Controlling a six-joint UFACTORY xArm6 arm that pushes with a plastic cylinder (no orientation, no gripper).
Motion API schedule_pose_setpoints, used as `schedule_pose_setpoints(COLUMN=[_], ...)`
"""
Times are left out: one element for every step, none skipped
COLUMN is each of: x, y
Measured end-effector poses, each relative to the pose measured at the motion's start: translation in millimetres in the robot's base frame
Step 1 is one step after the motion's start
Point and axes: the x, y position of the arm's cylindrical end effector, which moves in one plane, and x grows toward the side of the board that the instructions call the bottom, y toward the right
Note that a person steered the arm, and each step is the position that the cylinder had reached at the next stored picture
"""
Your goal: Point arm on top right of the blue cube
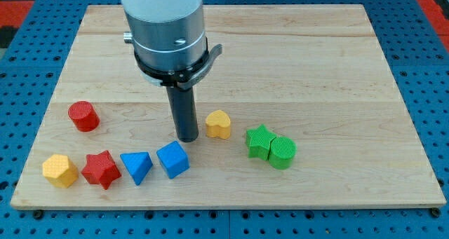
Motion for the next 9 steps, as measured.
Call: schedule_pose_setpoints(x=[-1.6,-4.0,-4.0,-4.0,3.7,9.1,9.1,9.1,9.1], y=[-14.4,-62.9,-68.8,-54.0,-52.9,-51.5,-33.9,-16.0,-8.6])
